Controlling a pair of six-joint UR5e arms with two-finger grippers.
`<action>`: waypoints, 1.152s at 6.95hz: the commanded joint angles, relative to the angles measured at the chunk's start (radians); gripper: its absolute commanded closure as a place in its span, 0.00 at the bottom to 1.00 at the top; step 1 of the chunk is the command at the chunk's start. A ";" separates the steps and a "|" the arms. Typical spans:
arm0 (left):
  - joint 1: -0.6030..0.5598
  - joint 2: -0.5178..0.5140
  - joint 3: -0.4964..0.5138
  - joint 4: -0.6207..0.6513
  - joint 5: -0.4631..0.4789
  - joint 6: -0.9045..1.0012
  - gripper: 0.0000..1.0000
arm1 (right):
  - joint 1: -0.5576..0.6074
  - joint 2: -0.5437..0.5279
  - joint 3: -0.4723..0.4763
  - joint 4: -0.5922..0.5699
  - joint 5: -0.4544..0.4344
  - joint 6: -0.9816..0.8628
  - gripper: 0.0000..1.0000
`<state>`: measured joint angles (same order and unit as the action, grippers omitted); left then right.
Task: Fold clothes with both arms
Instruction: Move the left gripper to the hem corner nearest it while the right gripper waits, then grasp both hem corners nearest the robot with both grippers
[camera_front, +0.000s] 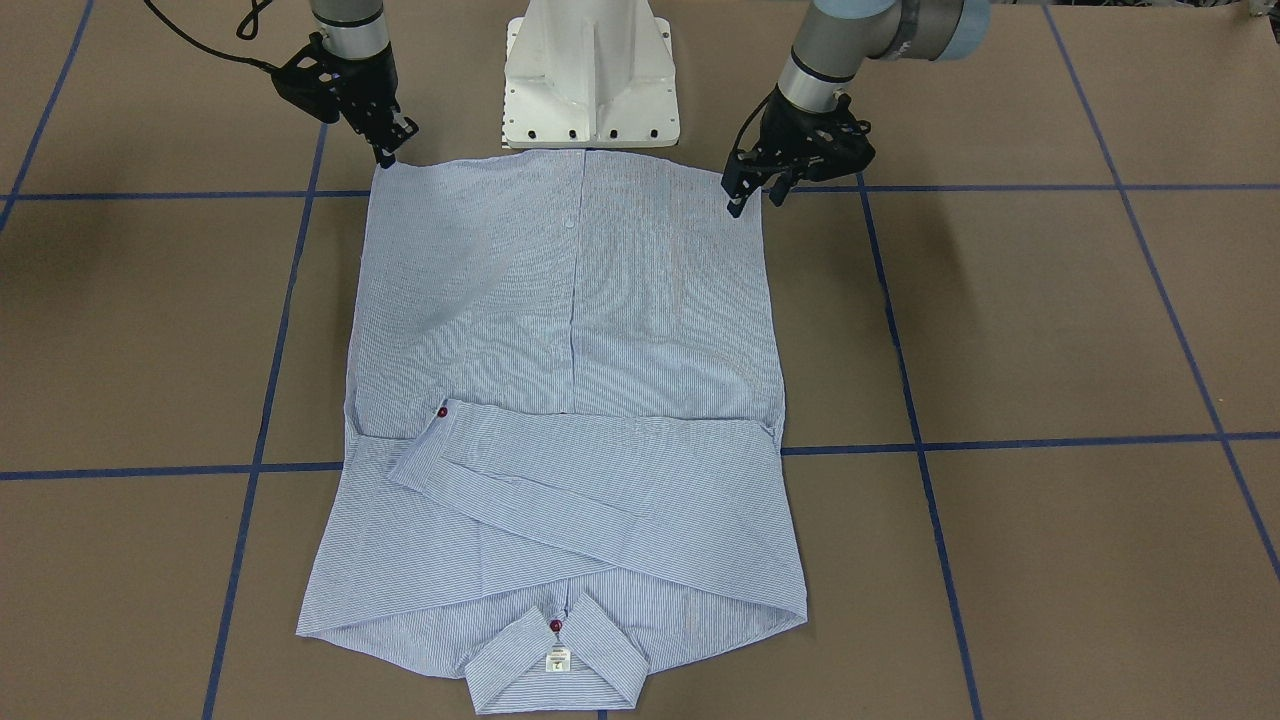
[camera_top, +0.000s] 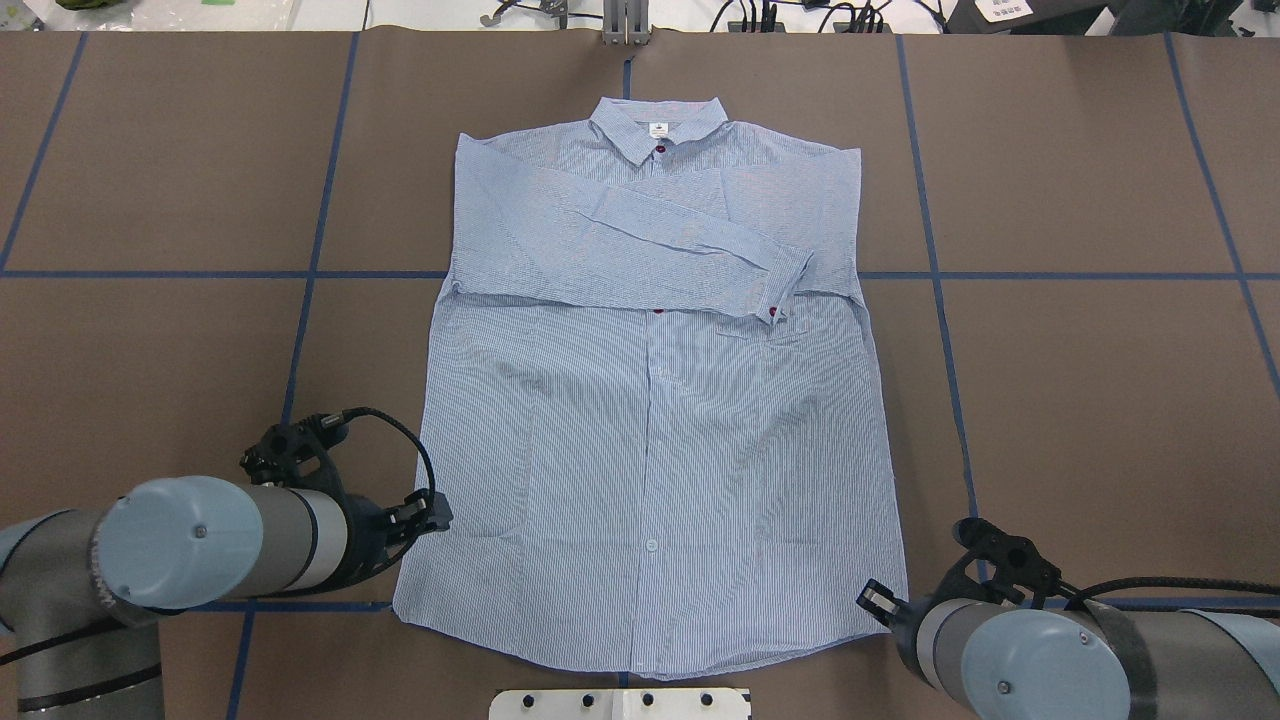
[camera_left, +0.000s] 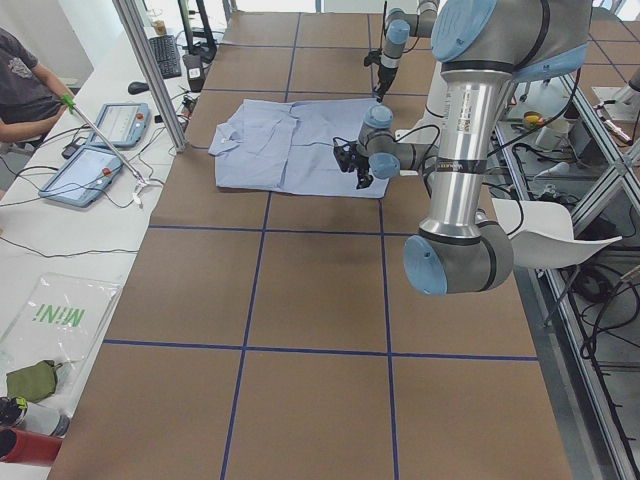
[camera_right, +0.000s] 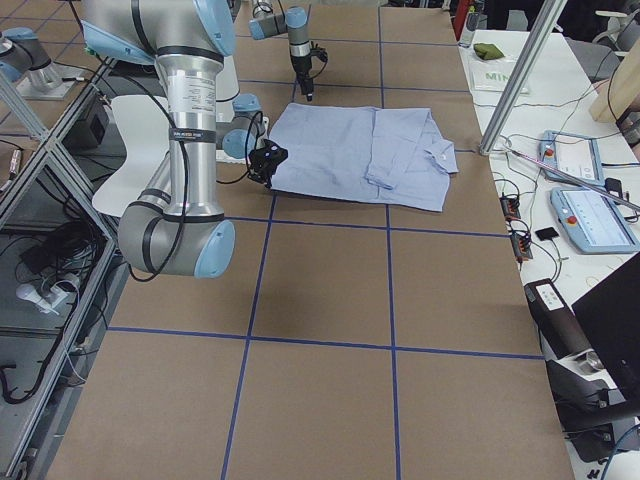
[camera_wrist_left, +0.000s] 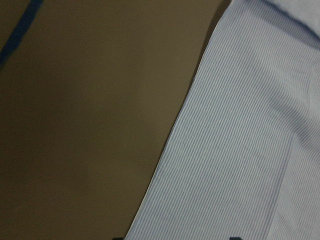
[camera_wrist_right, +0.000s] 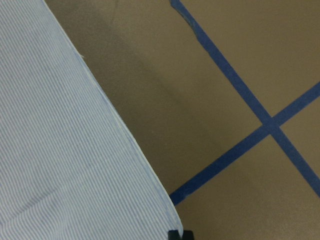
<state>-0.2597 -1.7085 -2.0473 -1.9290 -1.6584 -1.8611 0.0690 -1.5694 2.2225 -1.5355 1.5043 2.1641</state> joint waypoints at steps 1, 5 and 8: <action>0.048 0.029 -0.002 0.001 0.019 -0.044 0.26 | 0.000 0.000 -0.004 0.000 0.001 -0.001 1.00; 0.083 0.032 0.012 -0.001 0.017 -0.043 0.32 | 0.000 0.003 -0.004 0.002 0.002 0.000 1.00; 0.089 0.032 0.025 -0.001 0.017 -0.035 0.34 | -0.002 0.003 -0.004 0.002 0.002 0.000 1.00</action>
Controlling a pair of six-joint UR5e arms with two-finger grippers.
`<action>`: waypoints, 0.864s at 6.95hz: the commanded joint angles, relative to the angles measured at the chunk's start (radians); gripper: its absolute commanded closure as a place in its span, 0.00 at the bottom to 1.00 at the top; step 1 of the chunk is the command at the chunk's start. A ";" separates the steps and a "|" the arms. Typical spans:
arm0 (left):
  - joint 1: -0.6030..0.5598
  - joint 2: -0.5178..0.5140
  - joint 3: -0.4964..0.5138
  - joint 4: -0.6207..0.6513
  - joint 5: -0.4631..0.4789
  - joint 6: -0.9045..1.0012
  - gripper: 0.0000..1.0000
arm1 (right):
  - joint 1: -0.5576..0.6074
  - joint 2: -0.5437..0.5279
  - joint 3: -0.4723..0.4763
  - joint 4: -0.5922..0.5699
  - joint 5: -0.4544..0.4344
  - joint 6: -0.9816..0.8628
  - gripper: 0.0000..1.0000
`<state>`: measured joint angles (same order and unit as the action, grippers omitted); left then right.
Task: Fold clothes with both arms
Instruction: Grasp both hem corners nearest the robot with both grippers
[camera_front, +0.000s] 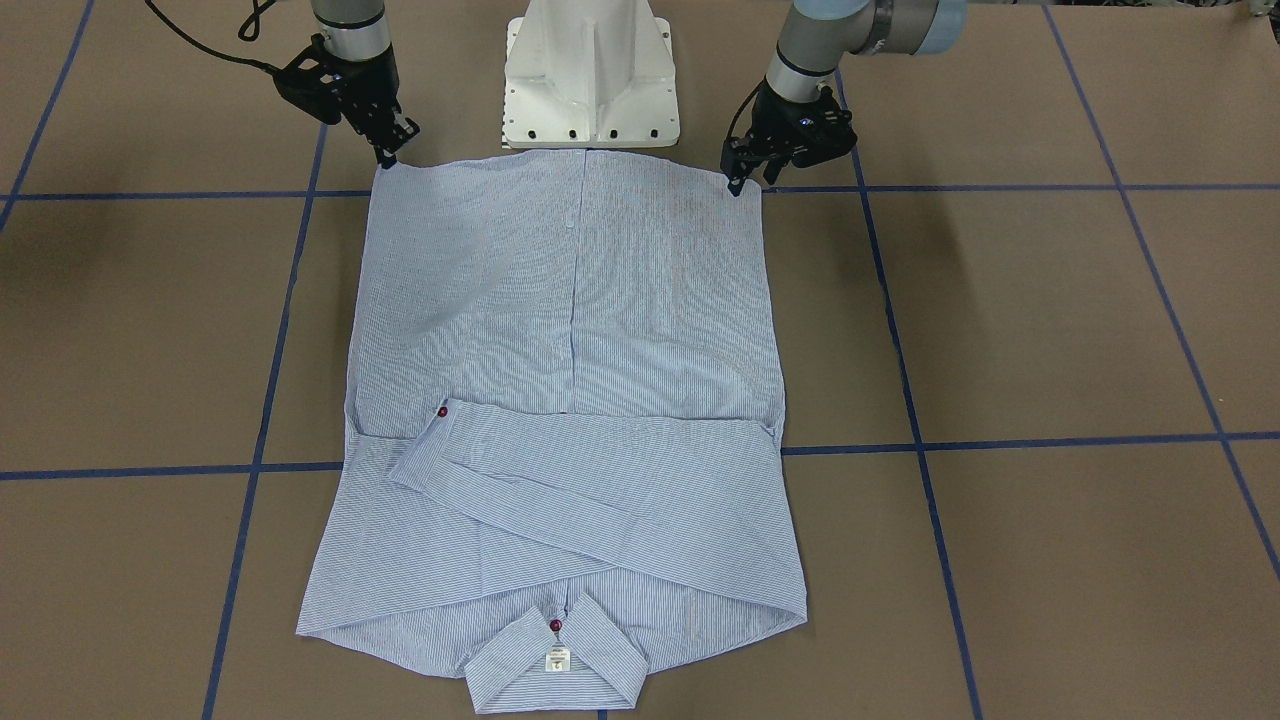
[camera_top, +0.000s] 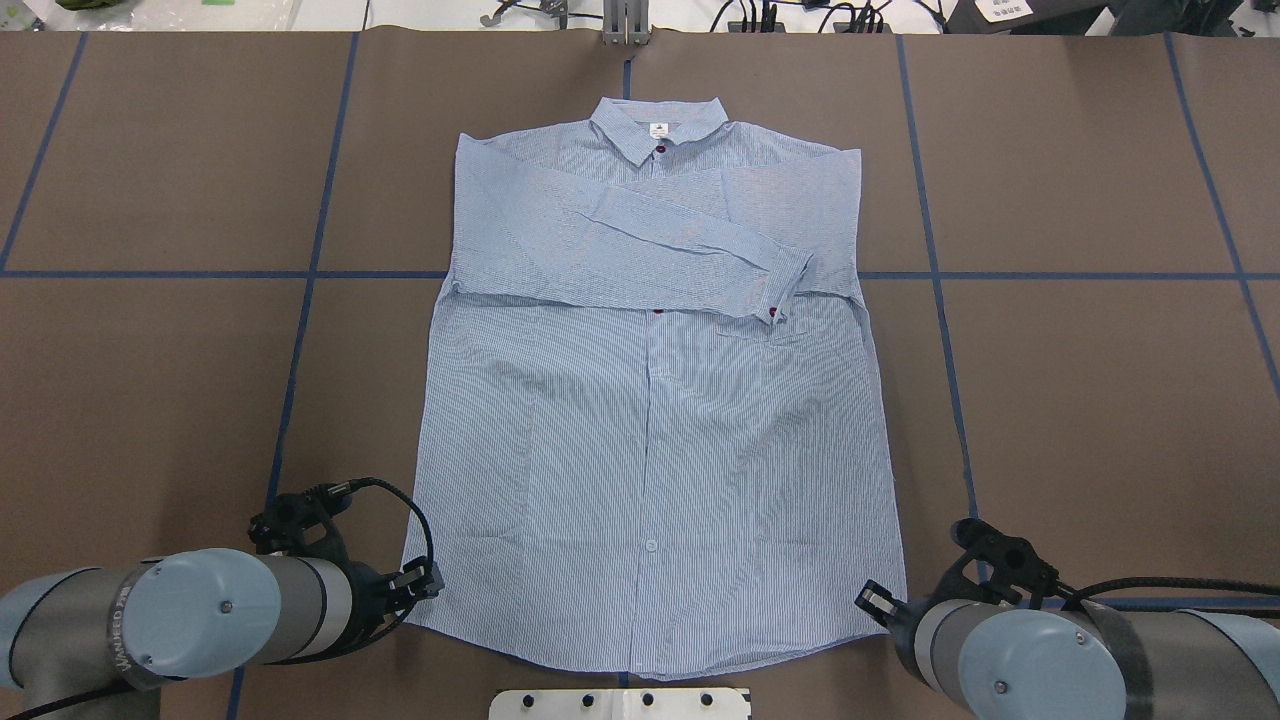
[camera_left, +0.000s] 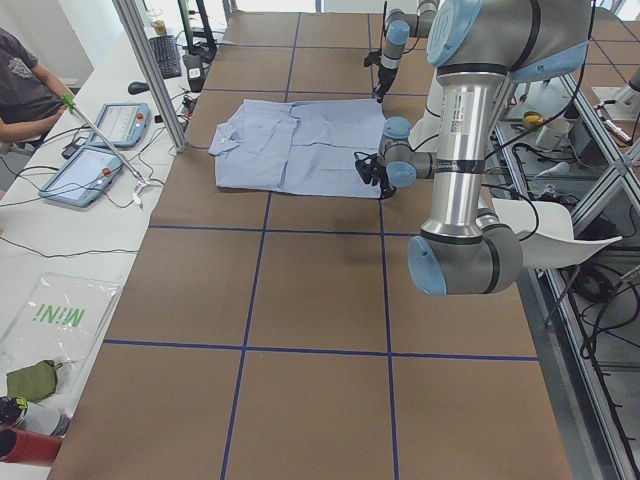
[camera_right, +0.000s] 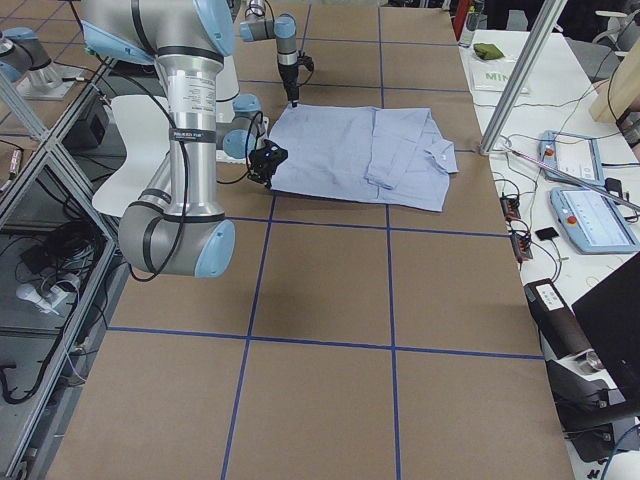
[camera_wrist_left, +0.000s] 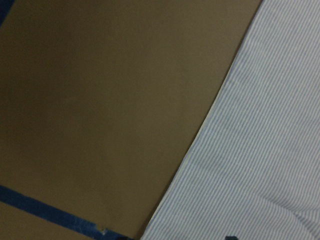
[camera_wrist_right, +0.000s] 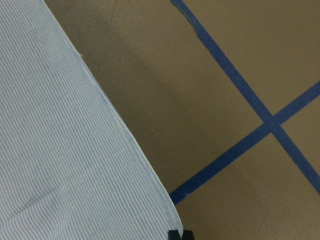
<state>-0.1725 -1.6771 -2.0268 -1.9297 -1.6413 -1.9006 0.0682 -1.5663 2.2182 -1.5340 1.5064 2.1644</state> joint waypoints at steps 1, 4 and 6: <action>0.002 0.001 0.010 0.000 -0.002 0.006 0.34 | -0.001 0.000 0.000 0.000 0.000 0.000 1.00; 0.002 0.002 0.010 0.000 0.000 0.006 0.64 | 0.001 0.000 0.000 0.000 0.000 0.000 1.00; 0.001 0.002 0.004 0.000 0.002 -0.003 1.00 | 0.002 -0.001 0.001 0.000 0.002 0.000 1.00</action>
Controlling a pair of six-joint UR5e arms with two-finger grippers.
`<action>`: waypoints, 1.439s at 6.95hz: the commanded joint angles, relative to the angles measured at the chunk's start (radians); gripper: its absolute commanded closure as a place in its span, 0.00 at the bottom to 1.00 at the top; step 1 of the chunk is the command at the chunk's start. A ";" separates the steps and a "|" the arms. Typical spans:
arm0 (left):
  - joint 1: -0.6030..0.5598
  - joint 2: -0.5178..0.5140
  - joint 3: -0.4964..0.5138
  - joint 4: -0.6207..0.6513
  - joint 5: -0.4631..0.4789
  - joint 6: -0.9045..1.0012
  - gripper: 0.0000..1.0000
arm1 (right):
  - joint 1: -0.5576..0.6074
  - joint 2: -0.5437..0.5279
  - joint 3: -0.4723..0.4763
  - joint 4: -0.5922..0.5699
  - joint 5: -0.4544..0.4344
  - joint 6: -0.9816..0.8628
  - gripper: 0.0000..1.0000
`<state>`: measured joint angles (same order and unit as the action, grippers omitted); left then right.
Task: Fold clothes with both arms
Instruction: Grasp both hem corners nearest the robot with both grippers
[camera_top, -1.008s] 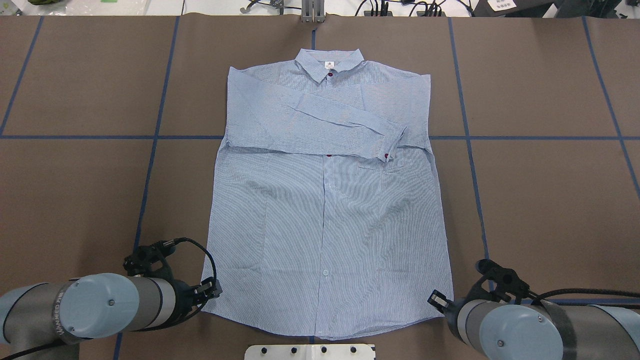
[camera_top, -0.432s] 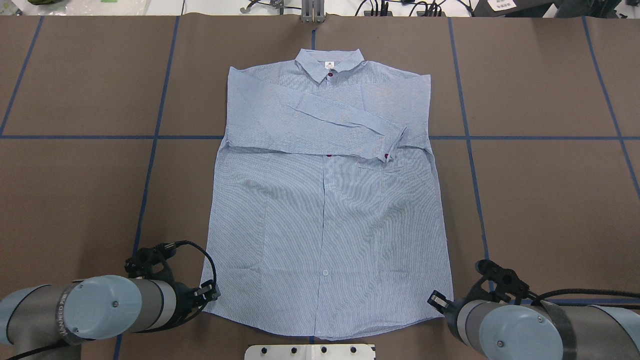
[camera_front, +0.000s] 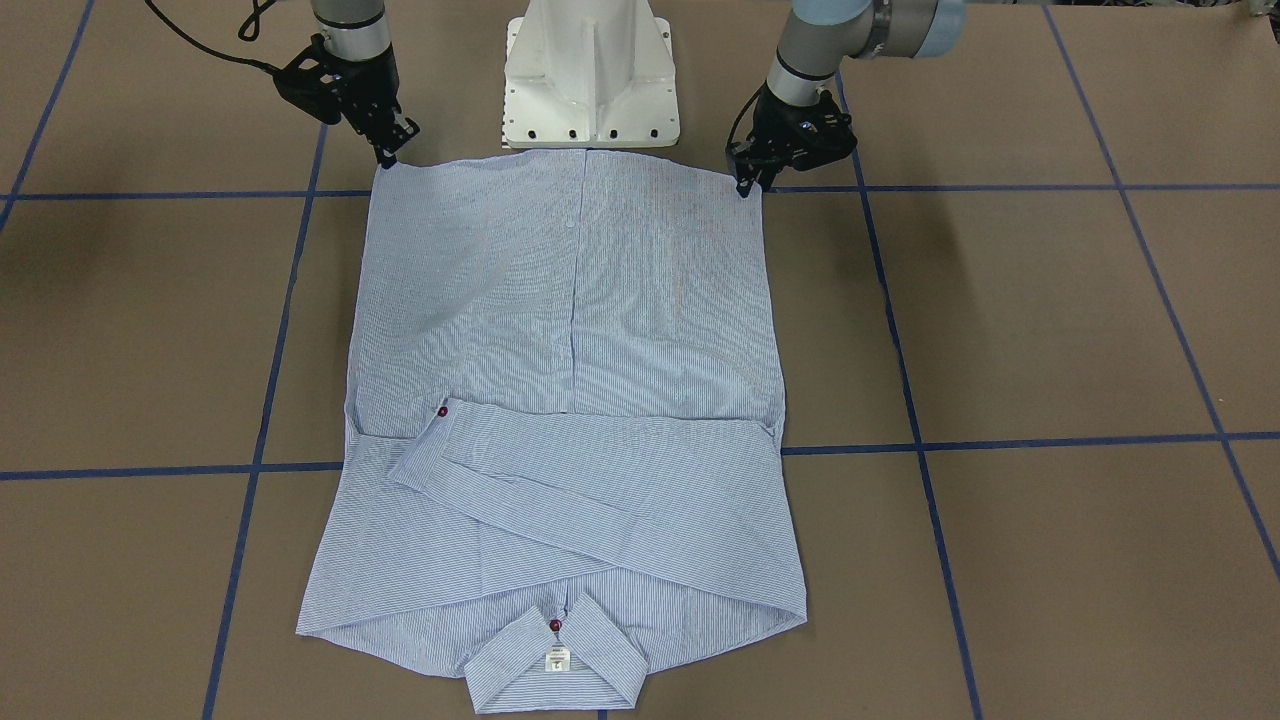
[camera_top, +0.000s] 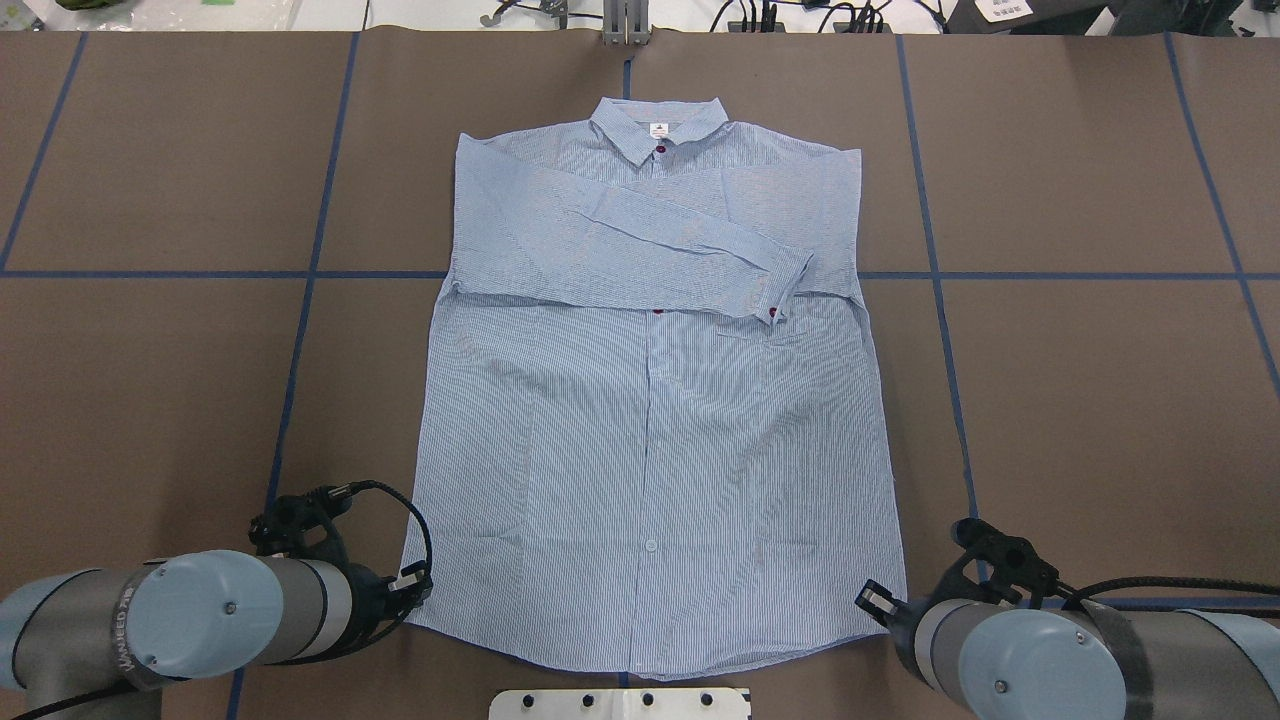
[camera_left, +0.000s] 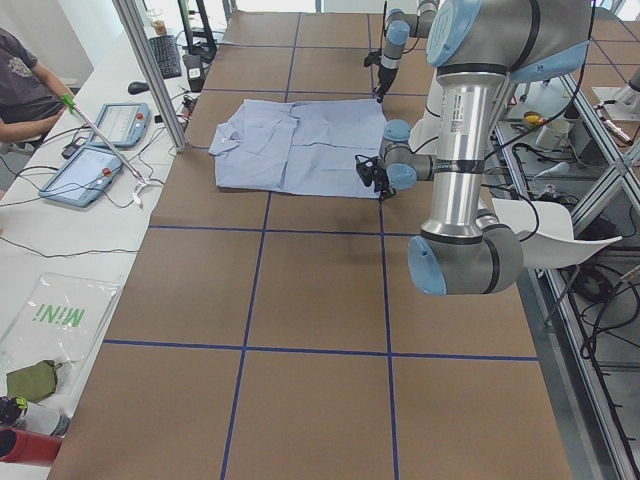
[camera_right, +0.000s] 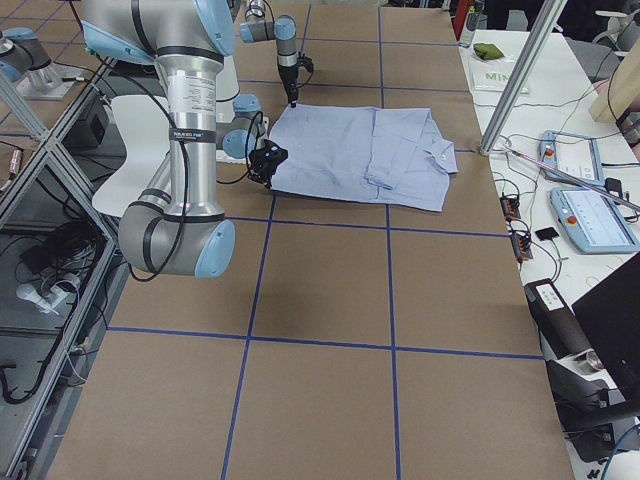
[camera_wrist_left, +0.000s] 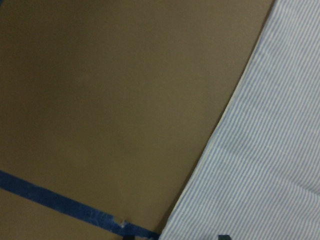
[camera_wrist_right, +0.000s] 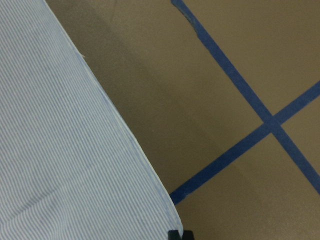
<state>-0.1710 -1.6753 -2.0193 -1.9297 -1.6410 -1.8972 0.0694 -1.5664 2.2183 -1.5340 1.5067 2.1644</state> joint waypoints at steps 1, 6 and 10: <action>-0.001 0.000 -0.012 0.000 0.000 -0.006 1.00 | 0.001 -0.001 0.001 0.000 0.001 0.000 1.00; -0.007 0.066 -0.215 0.003 -0.010 -0.037 1.00 | 0.053 -0.015 0.049 0.000 0.007 -0.002 1.00; -0.190 0.012 -0.217 0.005 -0.129 -0.086 1.00 | 0.208 0.018 0.092 0.000 -0.008 -0.003 1.00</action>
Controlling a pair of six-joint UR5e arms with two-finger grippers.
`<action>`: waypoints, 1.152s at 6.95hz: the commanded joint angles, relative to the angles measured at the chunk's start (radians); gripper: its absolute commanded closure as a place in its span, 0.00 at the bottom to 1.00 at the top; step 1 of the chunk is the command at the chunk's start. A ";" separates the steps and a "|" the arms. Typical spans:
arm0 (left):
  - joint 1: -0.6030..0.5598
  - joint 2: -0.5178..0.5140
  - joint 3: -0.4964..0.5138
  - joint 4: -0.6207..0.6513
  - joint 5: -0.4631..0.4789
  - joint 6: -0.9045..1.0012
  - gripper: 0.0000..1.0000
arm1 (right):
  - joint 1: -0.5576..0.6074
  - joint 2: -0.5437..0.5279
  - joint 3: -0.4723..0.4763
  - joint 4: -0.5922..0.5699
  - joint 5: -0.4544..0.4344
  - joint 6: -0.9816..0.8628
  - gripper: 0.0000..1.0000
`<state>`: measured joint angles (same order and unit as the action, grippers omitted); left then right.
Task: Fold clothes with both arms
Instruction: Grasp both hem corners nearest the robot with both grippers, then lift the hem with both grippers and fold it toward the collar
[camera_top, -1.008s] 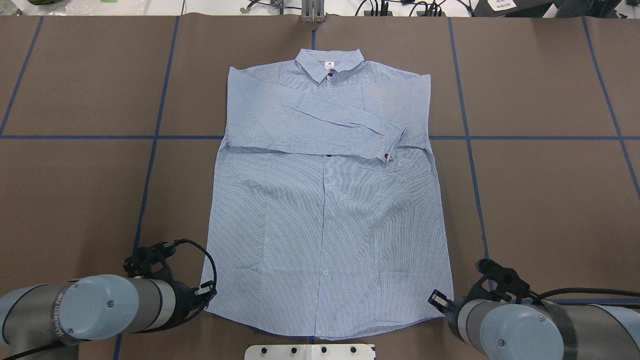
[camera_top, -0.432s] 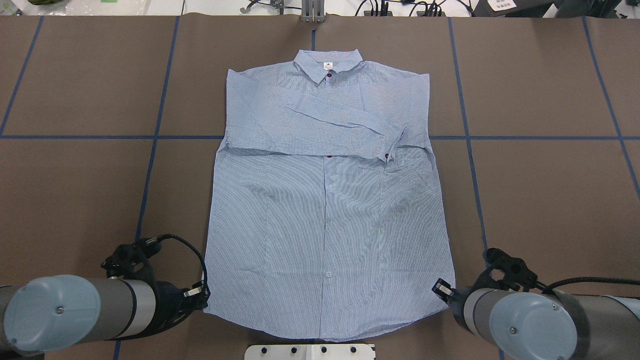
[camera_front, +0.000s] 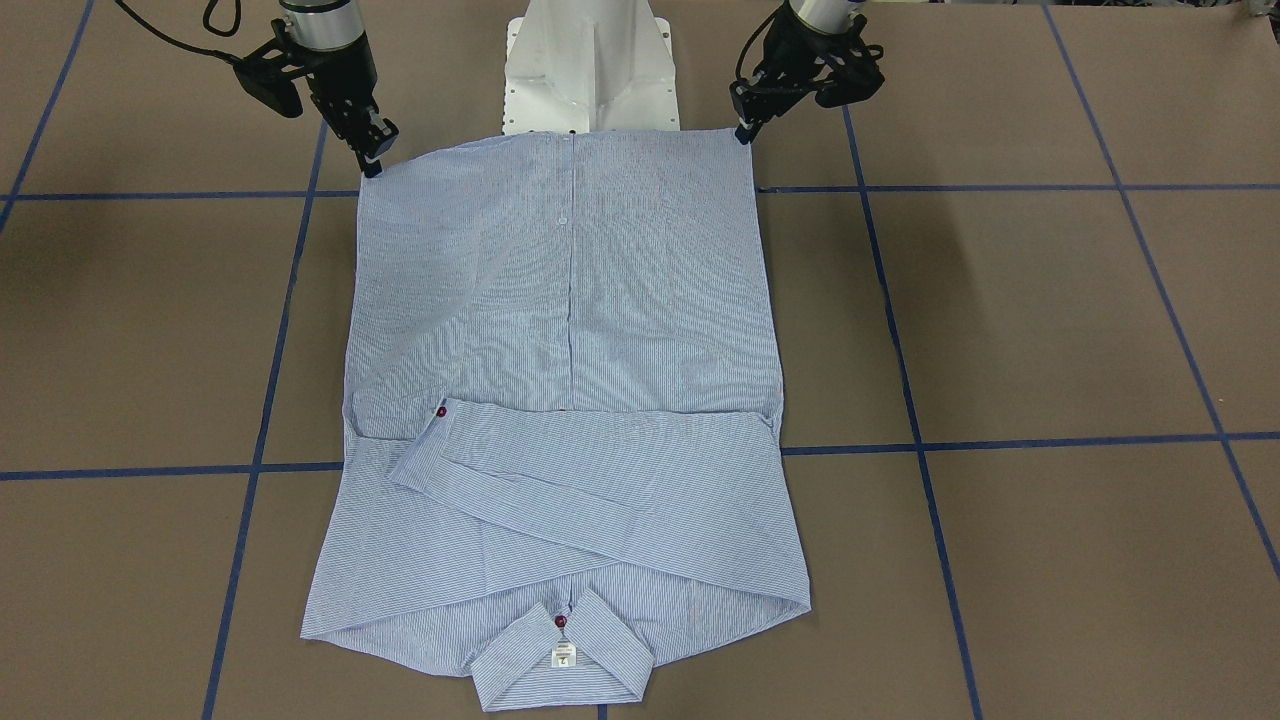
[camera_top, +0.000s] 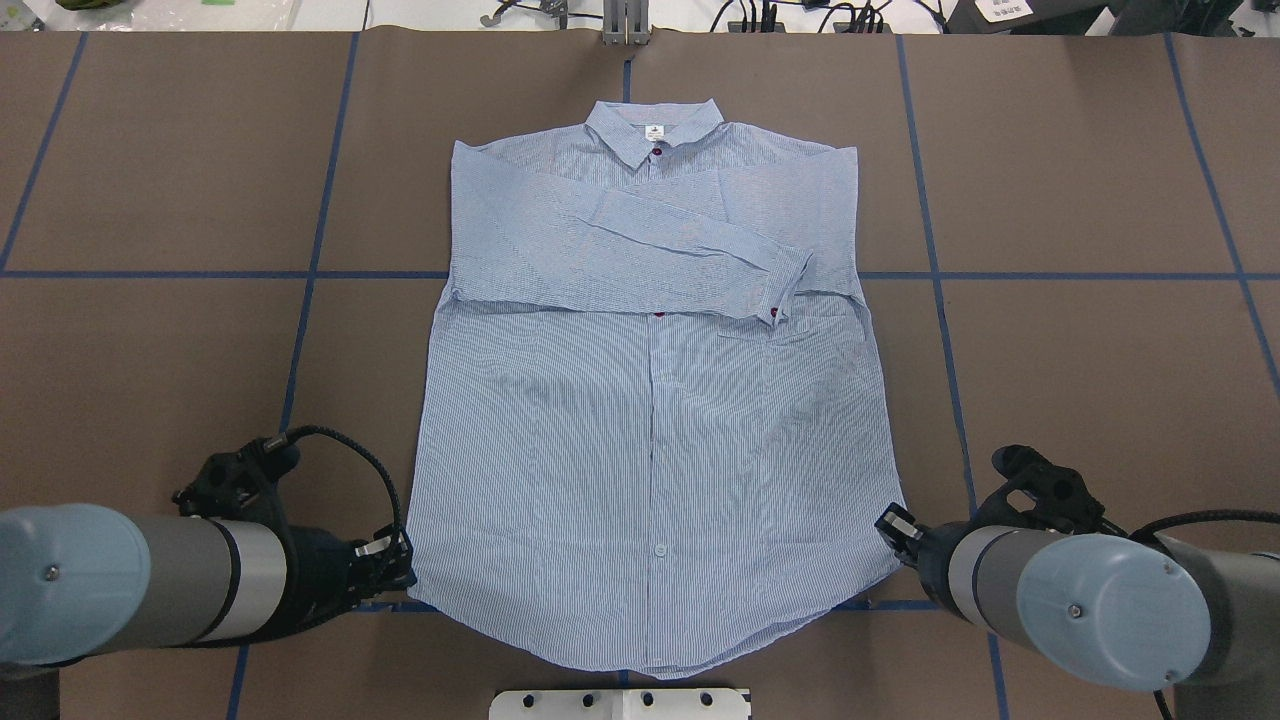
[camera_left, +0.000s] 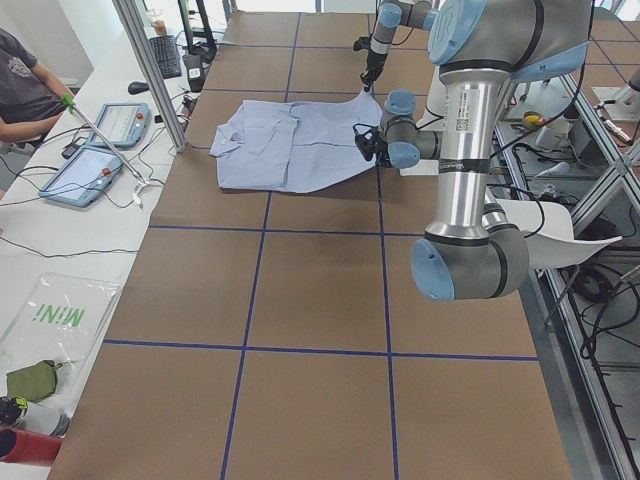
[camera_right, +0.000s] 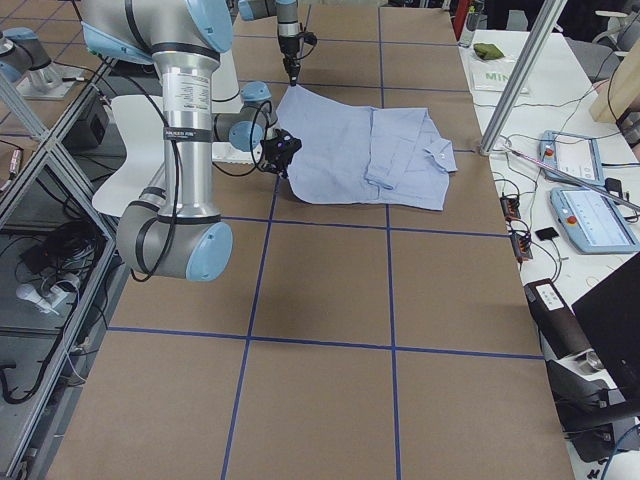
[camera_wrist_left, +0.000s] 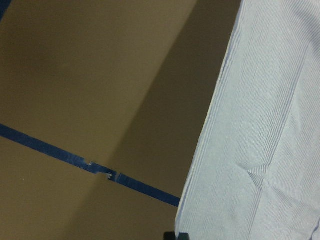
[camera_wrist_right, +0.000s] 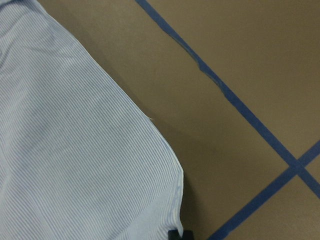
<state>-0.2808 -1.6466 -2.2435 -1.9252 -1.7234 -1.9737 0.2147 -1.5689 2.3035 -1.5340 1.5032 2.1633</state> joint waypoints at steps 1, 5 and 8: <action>-0.159 -0.053 0.012 0.002 -0.053 -0.010 1.00 | 0.098 0.045 0.008 0.000 -0.017 -0.005 1.00; -0.309 -0.114 0.048 0.051 -0.116 -0.065 1.00 | 0.089 0.065 0.057 0.000 -0.297 0.003 1.00; -0.380 -0.246 0.193 0.058 -0.120 -0.056 1.00 | 0.139 0.160 -0.034 0.005 -0.365 -0.016 1.00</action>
<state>-0.6262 -1.8299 -2.1287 -1.8679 -1.8414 -2.0356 0.3187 -1.4542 2.3304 -1.5330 1.1573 2.1559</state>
